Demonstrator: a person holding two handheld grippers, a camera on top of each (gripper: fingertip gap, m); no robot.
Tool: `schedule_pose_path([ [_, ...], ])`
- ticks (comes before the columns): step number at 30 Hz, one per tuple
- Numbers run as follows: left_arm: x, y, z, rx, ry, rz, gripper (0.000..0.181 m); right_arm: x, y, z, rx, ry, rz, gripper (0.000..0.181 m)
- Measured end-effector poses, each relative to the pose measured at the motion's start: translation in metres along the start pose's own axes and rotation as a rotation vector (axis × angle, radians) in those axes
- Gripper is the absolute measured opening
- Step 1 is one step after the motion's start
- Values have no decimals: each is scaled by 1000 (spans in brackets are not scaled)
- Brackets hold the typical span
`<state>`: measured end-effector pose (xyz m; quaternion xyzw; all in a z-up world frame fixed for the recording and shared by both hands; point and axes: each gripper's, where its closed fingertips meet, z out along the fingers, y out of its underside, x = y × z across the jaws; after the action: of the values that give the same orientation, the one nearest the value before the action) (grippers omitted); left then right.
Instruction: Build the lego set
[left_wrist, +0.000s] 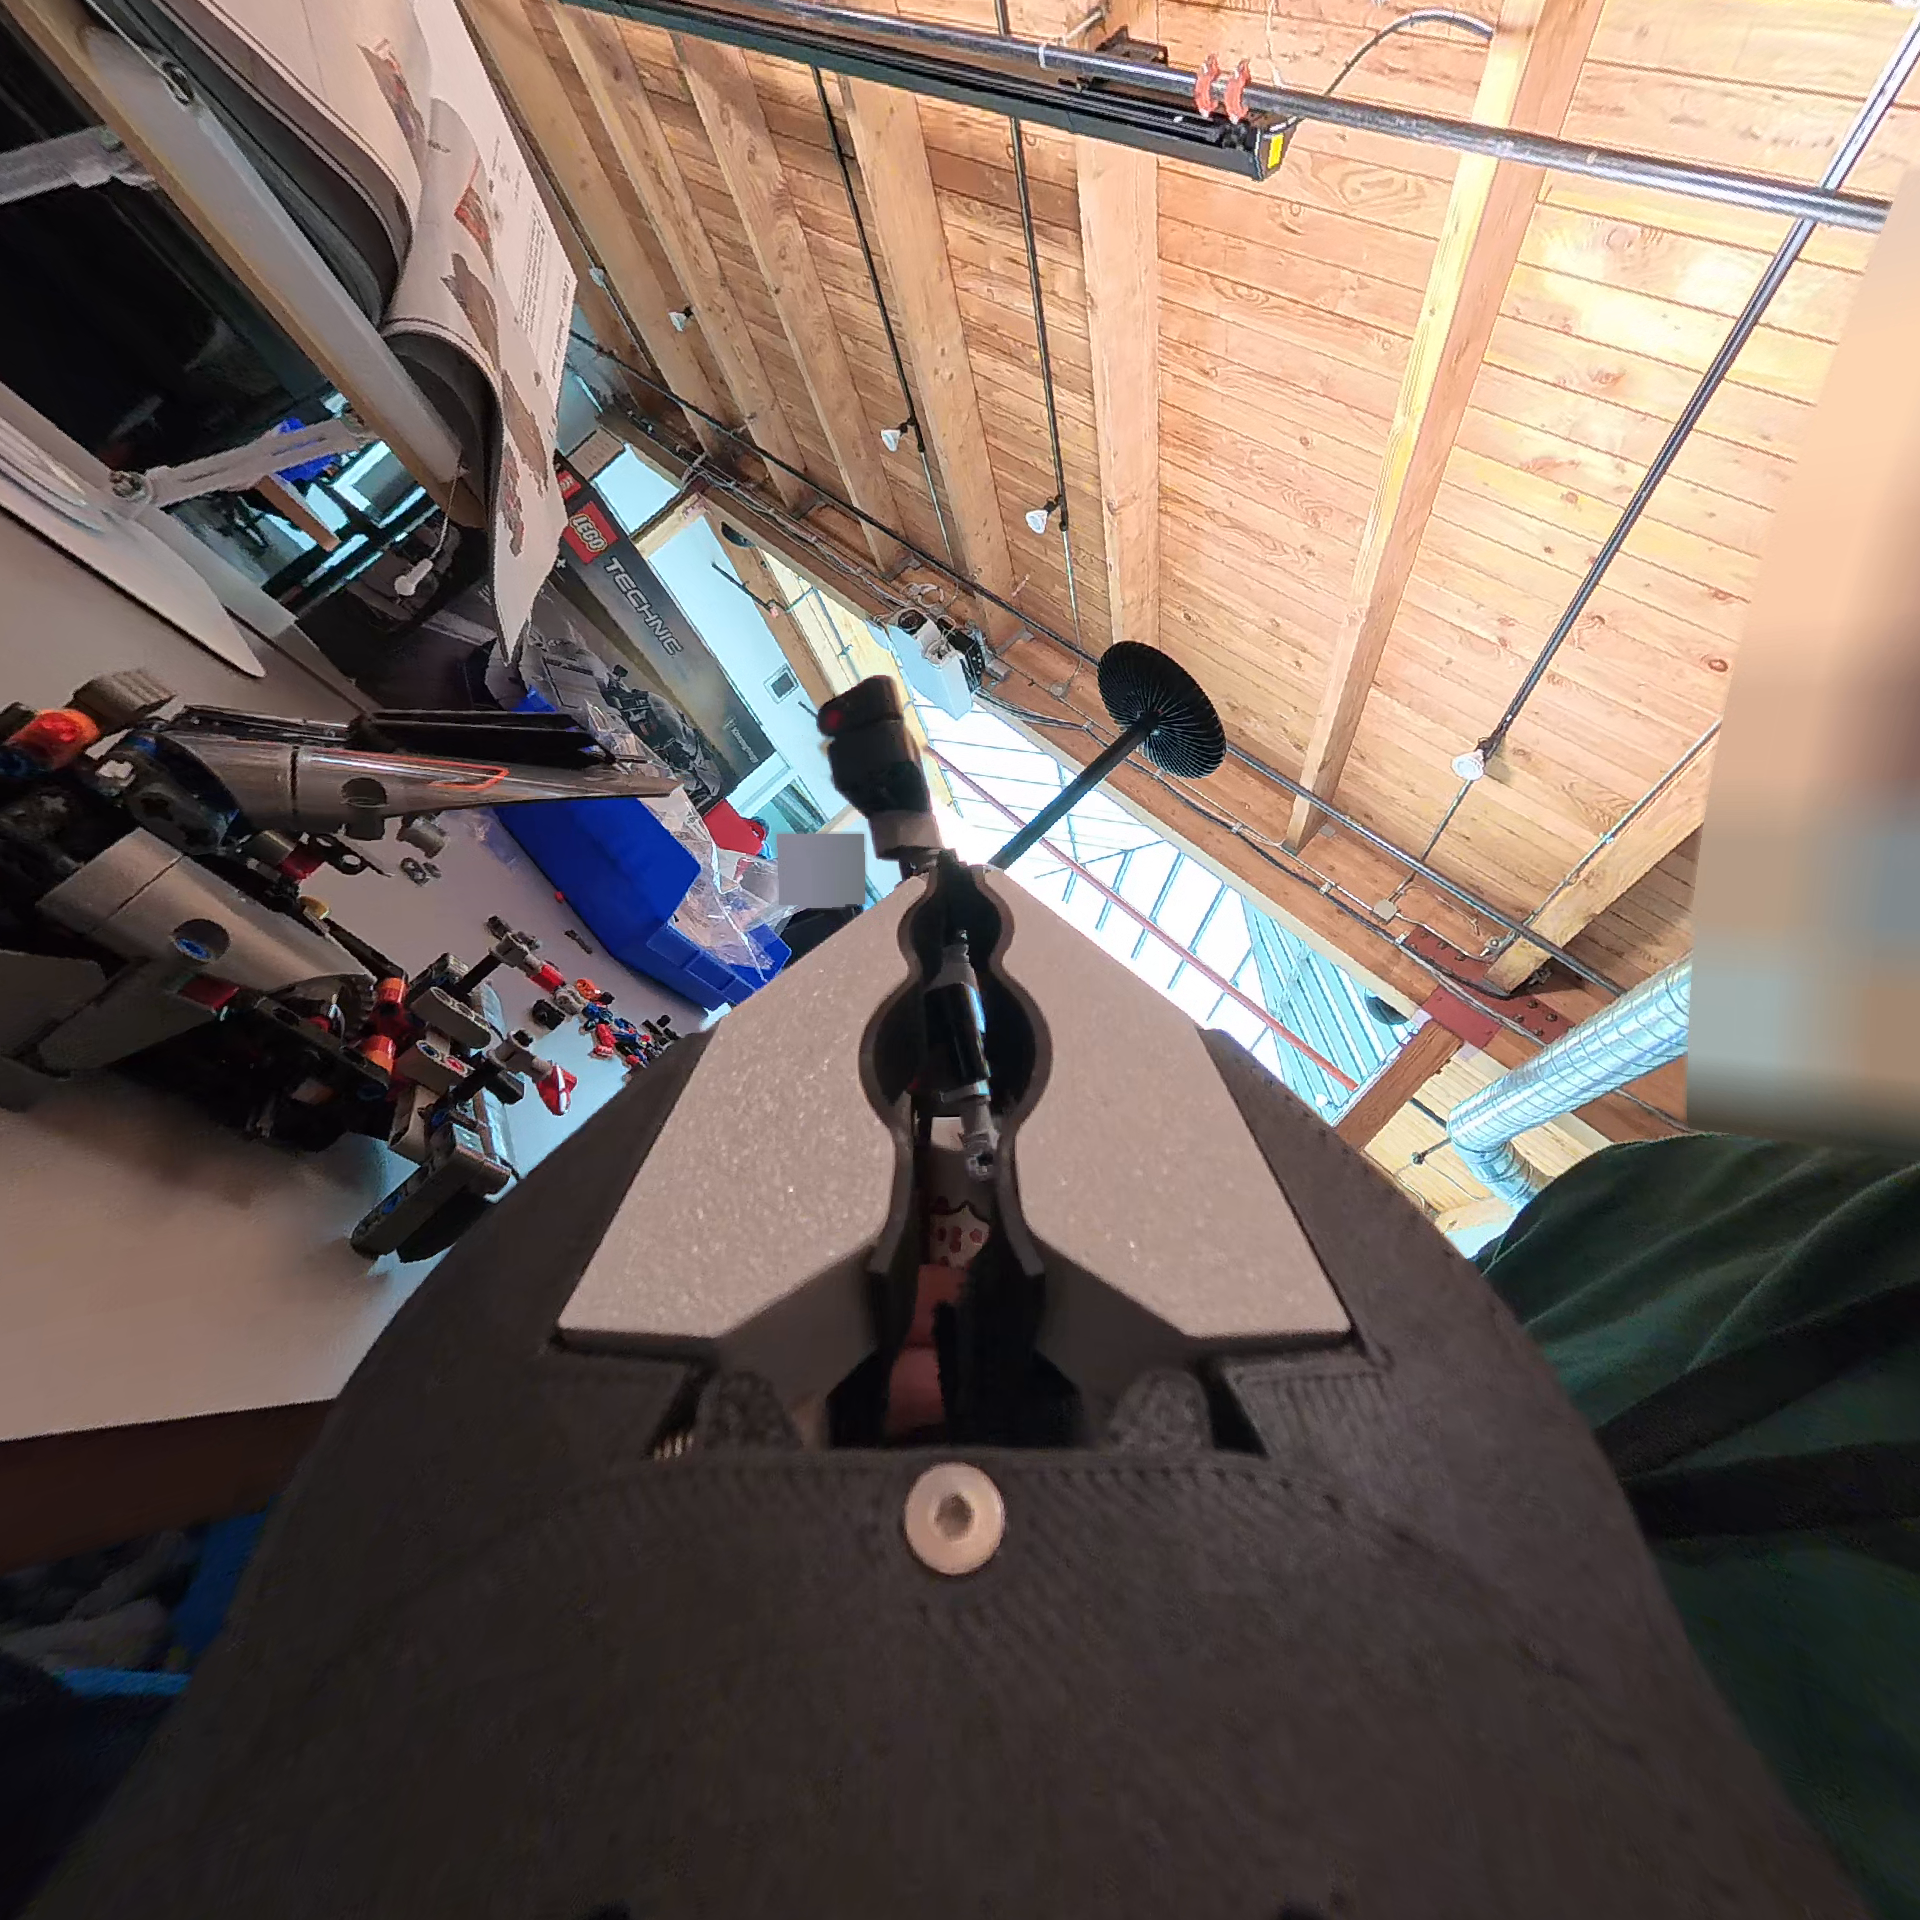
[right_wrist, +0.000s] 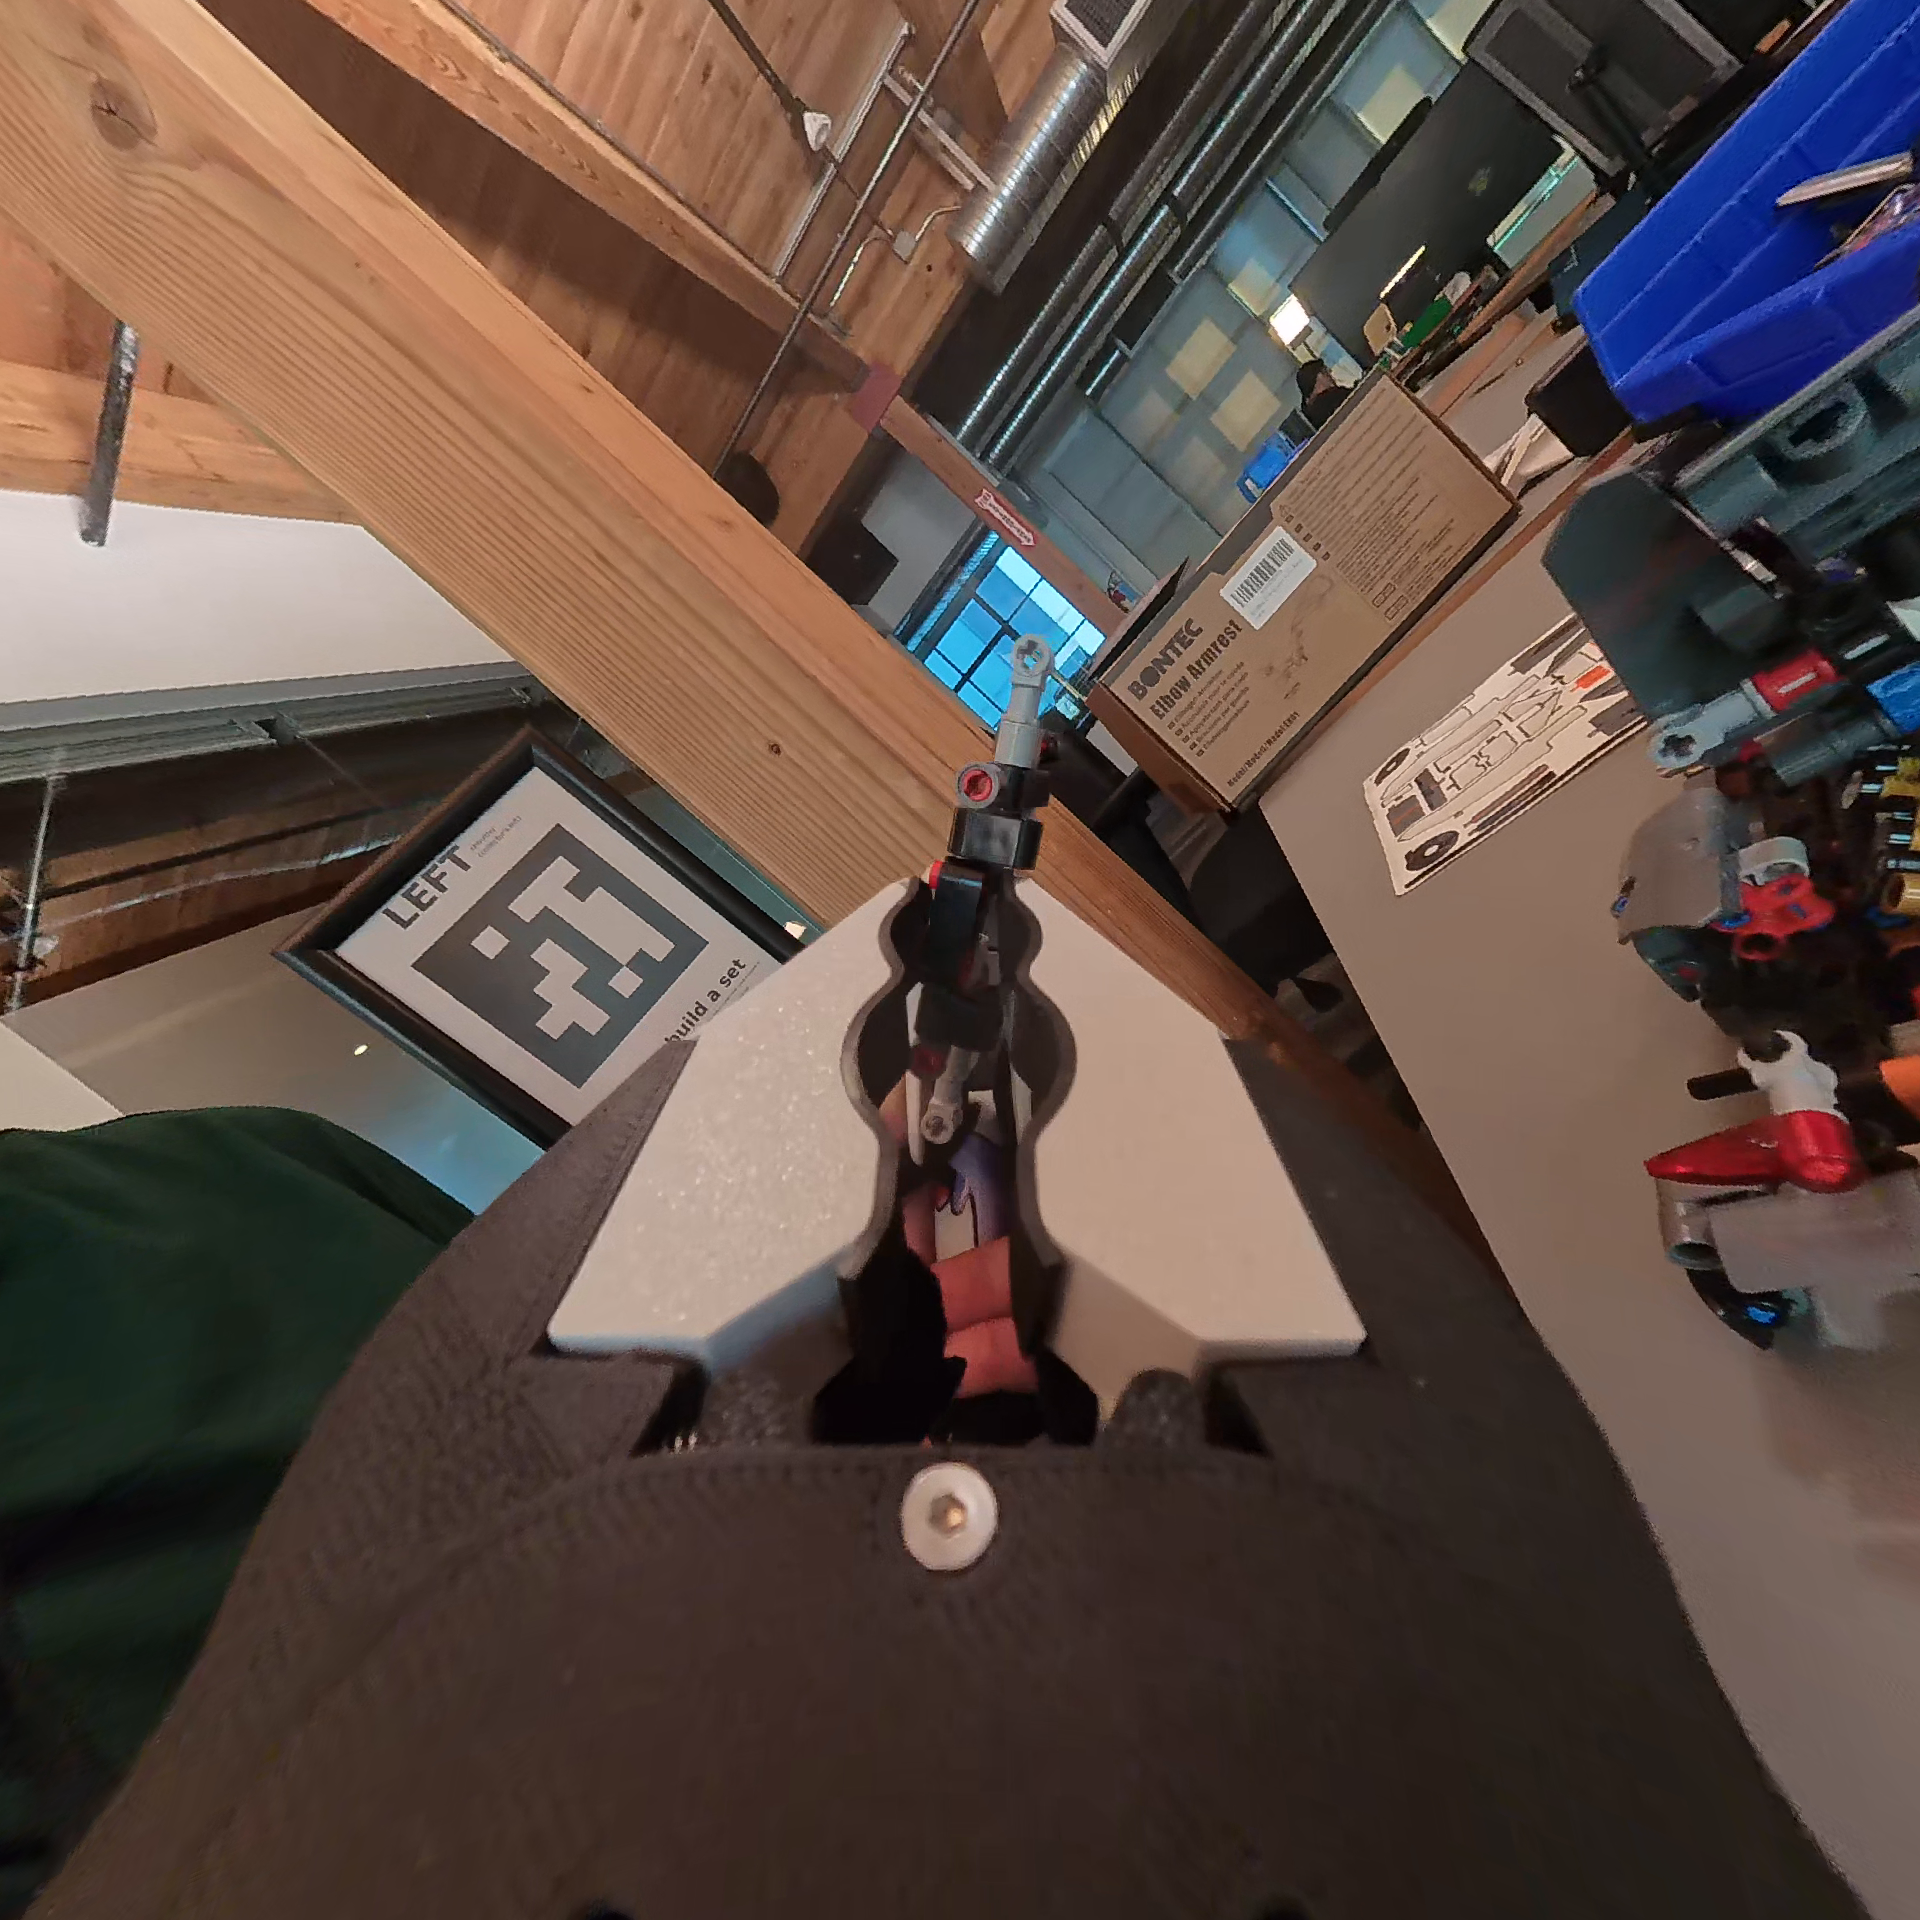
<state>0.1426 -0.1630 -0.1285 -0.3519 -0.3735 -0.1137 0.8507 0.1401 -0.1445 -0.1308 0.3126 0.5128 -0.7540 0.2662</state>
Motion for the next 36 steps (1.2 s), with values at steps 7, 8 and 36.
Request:
schedule_pose_path([
  [7,2,1,2,-5,0,13,0,3,0,-1,2,7,4,7],
  [8,1,1,2,-6,-3,15,0,3,0,-1,2,9,4,7],
  [36,-4,0,5,-4,-3,0,0,12,-3,-4,8,30,2,8],
])
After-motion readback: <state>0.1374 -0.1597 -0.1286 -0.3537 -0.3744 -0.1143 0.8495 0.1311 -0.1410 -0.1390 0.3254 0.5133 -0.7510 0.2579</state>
